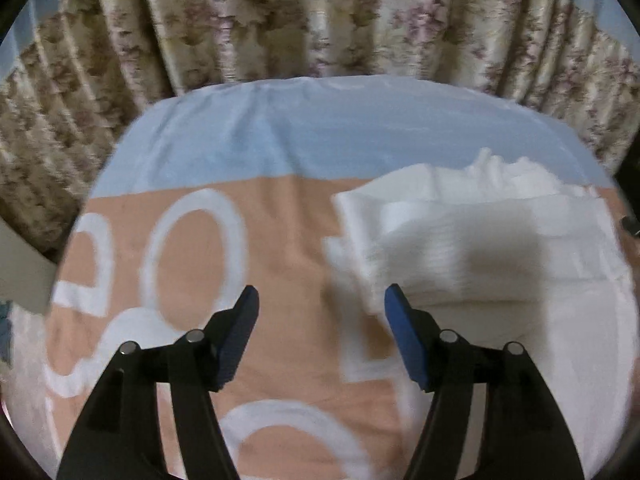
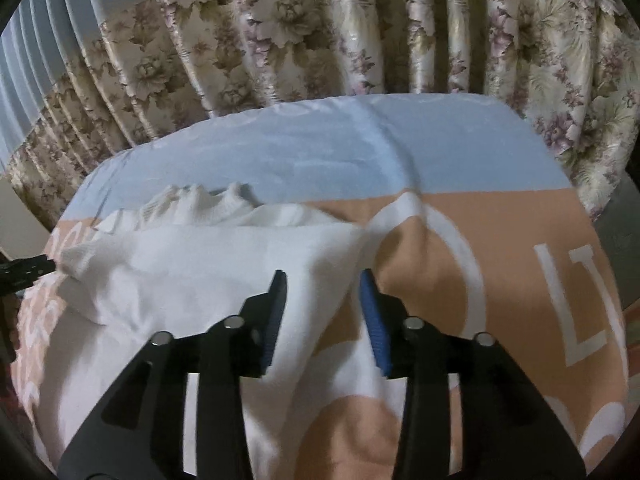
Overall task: Fold small clothes
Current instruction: 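Lay the sleeve flat across the folded body and open both tools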
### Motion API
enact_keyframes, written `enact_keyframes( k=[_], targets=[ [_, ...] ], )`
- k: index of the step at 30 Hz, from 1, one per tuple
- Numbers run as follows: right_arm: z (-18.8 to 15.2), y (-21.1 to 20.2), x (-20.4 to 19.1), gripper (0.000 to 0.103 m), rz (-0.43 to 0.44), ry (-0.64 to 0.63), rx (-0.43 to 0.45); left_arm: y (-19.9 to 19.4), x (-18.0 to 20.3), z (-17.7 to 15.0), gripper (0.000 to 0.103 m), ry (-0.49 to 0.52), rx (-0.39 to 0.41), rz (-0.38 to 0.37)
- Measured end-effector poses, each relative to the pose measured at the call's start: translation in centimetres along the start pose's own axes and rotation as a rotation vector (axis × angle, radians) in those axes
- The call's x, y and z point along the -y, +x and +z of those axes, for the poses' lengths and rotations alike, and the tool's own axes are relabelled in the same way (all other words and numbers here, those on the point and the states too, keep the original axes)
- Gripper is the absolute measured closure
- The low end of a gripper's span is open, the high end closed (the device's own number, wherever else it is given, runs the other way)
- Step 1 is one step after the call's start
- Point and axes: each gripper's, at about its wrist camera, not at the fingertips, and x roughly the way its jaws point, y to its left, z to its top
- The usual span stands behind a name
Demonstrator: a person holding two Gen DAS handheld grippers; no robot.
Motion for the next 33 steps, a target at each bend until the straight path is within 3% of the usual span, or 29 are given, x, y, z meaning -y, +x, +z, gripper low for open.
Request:
enact_keyframes(
  k=[3, 4, 5, 6, 9, 12, 14, 16, 17, 21, 23, 29, 30, 31, 32, 33],
  targets=[
    [-0.6, 0.4, -1.7, 0.063, -0.011, -0.047, -0.015, 2.2, 1.5, 1.7, 0.037, -0.012, -0.041, -0.101],
    [-0.9, 0.7, -2.1, 0.063, -0.004, -0.047, -0.023, 3.1, 1.8, 2.1, 0.041, -0.017, -0.067, -0.117],
    [-1.0, 0.8, -2.3, 0.063, 0.000, -0.045, -0.025, 4.1, 2.3, 2.6, 0.049, -0.021, -0.084, -0.125],
    [-1.2, 0.8, -2.5, 0.063, 0.001, -0.048, -0.025, 4.3, 2.6, 2.6, 0.077, -0.017, -0.084, -0.123],
    [-1.6, 0.9, -2.9, 0.063, -0.003, -0.068, -0.025, 2.4, 3.8, 2.9, 0.089, 0.016, 0.008, -0.120],
    [-1.9, 1.4, -3.0, 0.063, -0.012, -0.086, -0.032, -1.3, 5.5, 2.5, 0.089, 0.107, 0.178, -0.086],
    [-2.0, 1.7, -2.9, 0.063, -0.011, -0.080, -0.037, -1.4, 5.5, 2.0, 0.079, 0.111, 0.156, -0.034],
    [-1.9, 1.5, -2.8, 0.063, -0.009, -0.077, -0.031, -0.9, 4.0, 1.3, 0.042, 0.064, 0.114, 0.036],
    [-1.8, 1.4, -2.8, 0.063, -0.012, -0.078, -0.028, -1.1, 3.0, 0.9, 0.037, 0.030, 0.118, 0.068],
    [-1.6, 1.0, -2.4, 0.063, -0.019, -0.072, -0.020, -2.2, -0.6, 0.3, 0.037, -0.111, 0.119, 0.017],
    [-1.5, 0.7, -2.3, 0.063, -0.009, -0.061, -0.020, -1.6, -0.8, 0.6, 0.037, -0.135, 0.074, -0.043],
    [-1.9, 0.7, -4.1, 0.063, 0.014, -0.113, -0.063, 1.2, 4.8, 1.0, 0.037, 0.017, 0.010, -0.081],
    [-2.1, 1.0, -4.6, 0.063, 0.003, -0.139, -0.082, 2.1, 5.3, 1.1, 0.042, 0.024, -0.013, -0.081],
    [-2.3, 1.2, -4.9, 0.063, -0.002, -0.155, -0.096, 3.0, 5.6, 1.2, 0.072, 0.018, -0.043, -0.090],
    [-2.6, 1.3, -5.2, 0.063, -0.003, -0.170, -0.107, 3.7, 5.9, 1.2, 0.089, -0.005, -0.081, -0.123],
    [-2.8, 1.4, -5.5, 0.063, -0.004, -0.186, -0.116, 3.7, 5.9, 1.1, 0.092, -0.013, -0.083, -0.133]
  ],
)
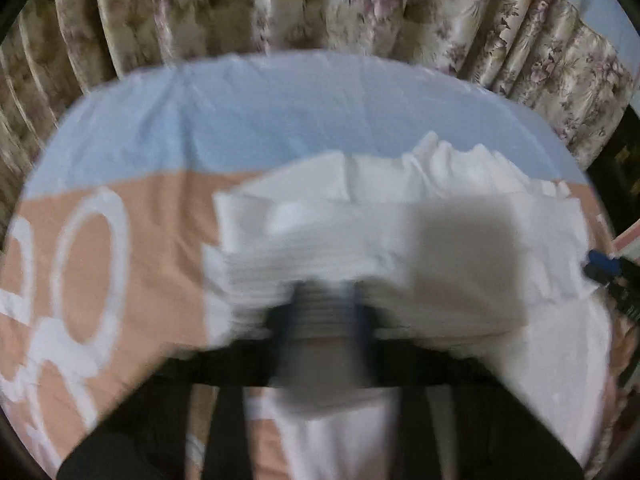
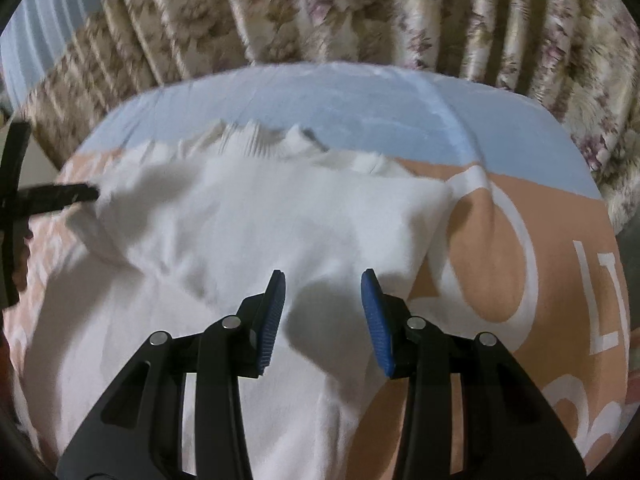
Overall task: Fold small clothes
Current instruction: 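Lay the sleeve flat across the folded body and open both tools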
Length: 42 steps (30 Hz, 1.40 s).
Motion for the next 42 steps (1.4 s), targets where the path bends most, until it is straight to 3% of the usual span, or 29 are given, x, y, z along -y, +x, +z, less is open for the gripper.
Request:
enact_keyframes(
  k=[3, 6, 11, 14, 15, 16, 18, 21, 25, 28, 31, 33, 35, 37, 42],
  targets=[
    [-0.7, 0.7, -0.5, 0.084, -0.031, -0.057, -0.042, -0.8, 0.6, -0.7, 0.096, 0.019, 0.021, 0.019],
    [-1.1, 0.7, -0.3, 0.092, -0.026, -0.076, -0.032, -2.5, 0.1, -1.9, 0.096, -0.001, 0.041, 0.023],
    [-1.2, 0.8, 0.7, 0.095, 0.003, -0.045, -0.053, -2.2, -1.3, -3.5, 0.097, -0.033, -0.008, 0.011],
    [-1.1, 0.6, 0.8, 0.095, 0.006, -0.038, -0.054, -2.7, -1.2, -3.6, 0.096, -0.022, 0.010, 0.013],
    [-1.0, 0.4, 0.8, 0.094, 0.014, -0.034, -0.043, -3.1, -0.9, -3.4, 0.090, -0.013, 0.026, 0.026],
    [-0.9, 0.0, 0.9, 0.093, 0.028, -0.026, -0.024, -3.5, -0.5, -3.2, 0.061, 0.001, 0.042, 0.037],
    [-0.7, -1.0, 1.5, 0.092, 0.023, 0.007, 0.027, -4.5, 0.7, -2.9, 0.020, 0.038, 0.101, 0.087],
    [-0.4, -1.8, 2.4, 0.088, 0.003, 0.058, 0.067, -4.9, 2.3, -2.6, 0.020, 0.115, 0.141, 0.135],
    [-0.8, -1.3, 1.2, 0.088, 0.033, 0.004, 0.017, -3.4, 4.0, -1.3, 0.019, 0.183, 0.153, 0.150],
    [-1.6, -0.6, -0.1, 0.079, 0.032, -0.065, -0.046, -1.4, 4.5, -0.3, 0.019, 0.208, 0.151, 0.164],
    [-1.9, 0.0, 0.0, 0.083, -0.036, -0.114, -0.051, 0.6, 3.9, 0.1, 0.019, 0.199, 0.106, 0.176],
    [-1.7, 0.1, 1.3, 0.087, -0.072, -0.083, -0.034, 2.1, 3.0, -0.2, 0.020, 0.156, 0.039, 0.139],
    [-1.7, 0.5, 3.5, 0.087, -0.044, -0.006, -0.032, 1.9, 2.6, -1.1, 0.020, 0.138, 0.039, 0.117],
    [-1.6, 0.7, 4.8, 0.067, -0.057, 0.036, -0.028, 1.4, 2.8, -1.9, 0.020, 0.151, 0.039, 0.122],
    [-1.5, -0.3, 4.3, 0.068, -0.033, 0.028, 0.010, 0.3, 2.7, -2.9, 0.021, 0.149, 0.048, 0.118]
  ],
)
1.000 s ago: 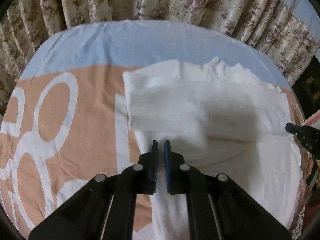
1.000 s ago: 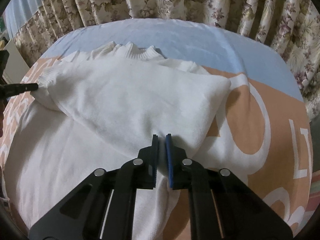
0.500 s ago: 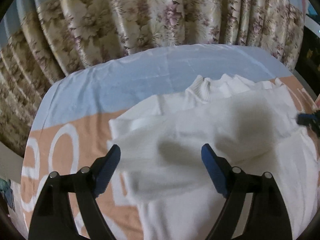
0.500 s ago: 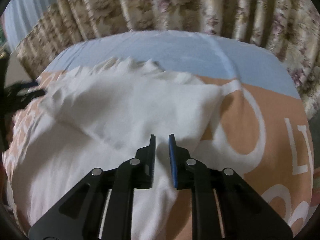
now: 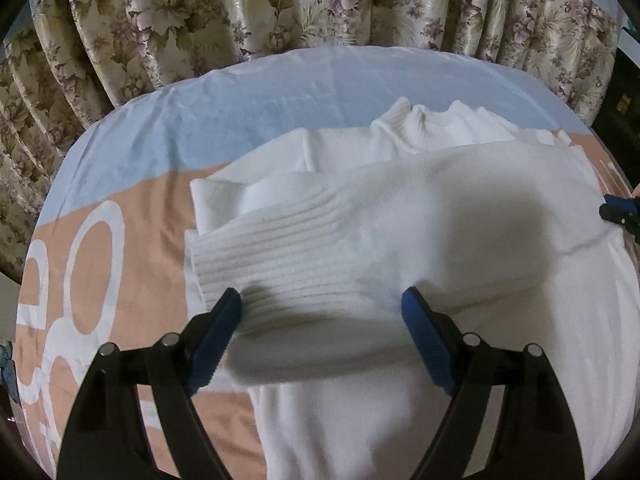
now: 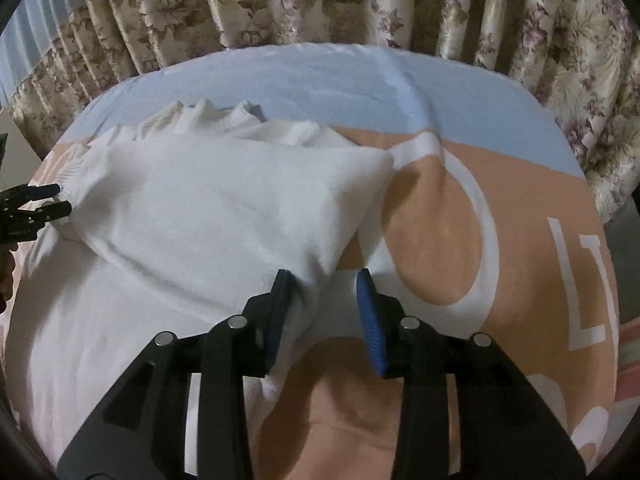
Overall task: Fold small clothes
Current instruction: 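Lay the sleeve flat across the folded body and open both tools, then move both tools to the ribbed hem of the folded sweater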
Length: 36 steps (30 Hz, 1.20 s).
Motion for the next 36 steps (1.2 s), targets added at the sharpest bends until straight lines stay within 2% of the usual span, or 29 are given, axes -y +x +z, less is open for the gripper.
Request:
enact_keyframes(
  k=[3, 4, 5, 6, 7, 12, 19, 36],
  targets=[
    [0.3, -2.0, -0.6, 0.068, 0.042, 0.013, 0.072, -1.8, -0.5, -0.1, 0.020, -0.026, 0.037, 0.008],
    [0.3, -2.9, -0.9, 0.063, 0.056, 0.021, 0.096, -2.8, -0.9, -0.3, 0.019, -0.047, 0.053, 0.001],
    [0.3, -3.6, -1.2, 0.058, 0.068, 0.028, 0.115, -3.4, -1.2, -0.3, 0.017, -0.064, 0.063, -0.003],
    [0.2, -4.1, -1.5, 0.042, 0.081, 0.033, 0.130, -4.0, -1.4, -0.5, 0.010, -0.084, 0.072, -0.003],
    [0.3, -4.4, -1.8, 0.025, 0.087, 0.036, 0.138, -4.6, -1.6, -0.6, 0.008, -0.105, 0.080, -0.003],
    [-0.5, -5.3, -3.7, 0.004, 0.056, 0.052, 0.156, -6.5, -1.7, -2.3, 0.005, -0.155, 0.083, -0.006],
    [-2.4, -6.3, -6.0, 0.003, -0.010, 0.047, 0.146, -7.6, -0.8, -6.0, 0.005, -0.164, 0.052, 0.012],
    [-5.9, -11.8, -9.0, 0.003, -0.072, 0.107, 0.180, -12.7, -0.7, -11.7, 0.004, -0.231, 0.081, 0.050]
  ],
)
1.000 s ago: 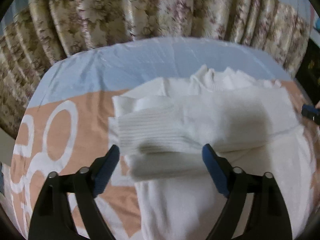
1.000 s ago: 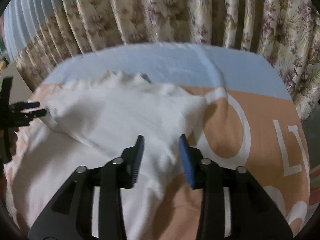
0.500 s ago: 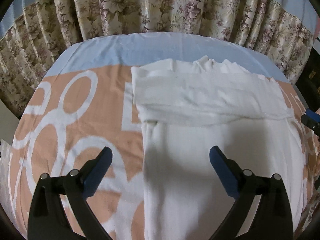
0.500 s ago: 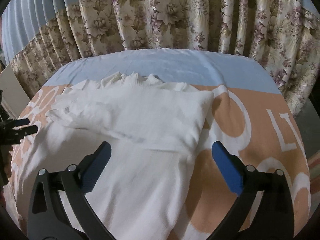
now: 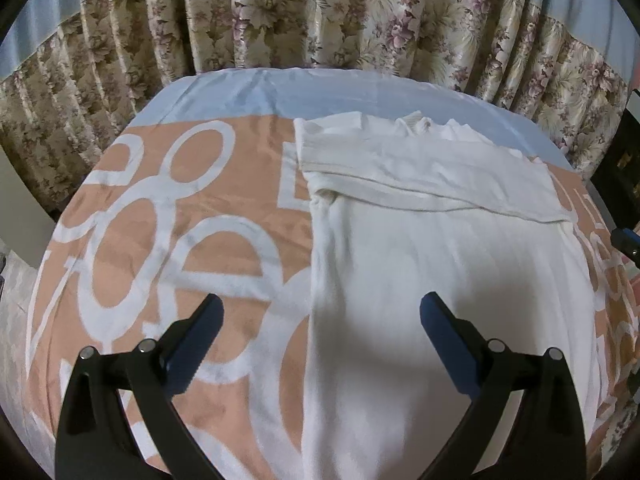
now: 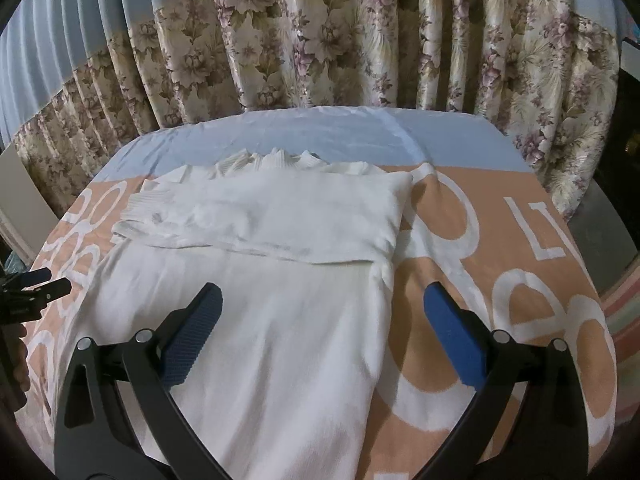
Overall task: Fold small clothes
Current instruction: 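Move both tools to the ribbed hem of the folded sweater, then grasp the ribbed hem center with the right tool and lift it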
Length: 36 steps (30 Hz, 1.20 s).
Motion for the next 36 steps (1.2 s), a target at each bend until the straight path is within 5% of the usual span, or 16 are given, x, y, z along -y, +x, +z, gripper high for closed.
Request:
enact_keyframes(
  k=[10, 20, 30, 36],
  targets=[
    [-5.3, -3.2, -0.5, 0.003, -0.013, -0.034, -0.065, -2.0, 0.8, -4.5, 0.004, 0.088, -0.015, 0.075],
    [-11.7, -4.7, -1.0, 0.003, 0.041, -0.091, -0.230, -1.6, 2.4, -10.3, 0.004, 0.164, -0.130, 0.014],
    [-16.1, -5.2, -1.9, 0.019, 0.123, -0.135, -0.413, -2.6, 2.2, -13.4, 0.004, 0.169, -0.205, -0.117],
    [-16.2, -4.5, -1.7, 0.048, 0.129, -0.137, -0.441, -2.3, 3.9, -13.7, 0.005, 0.234, -0.219, -0.126]
  ],
)
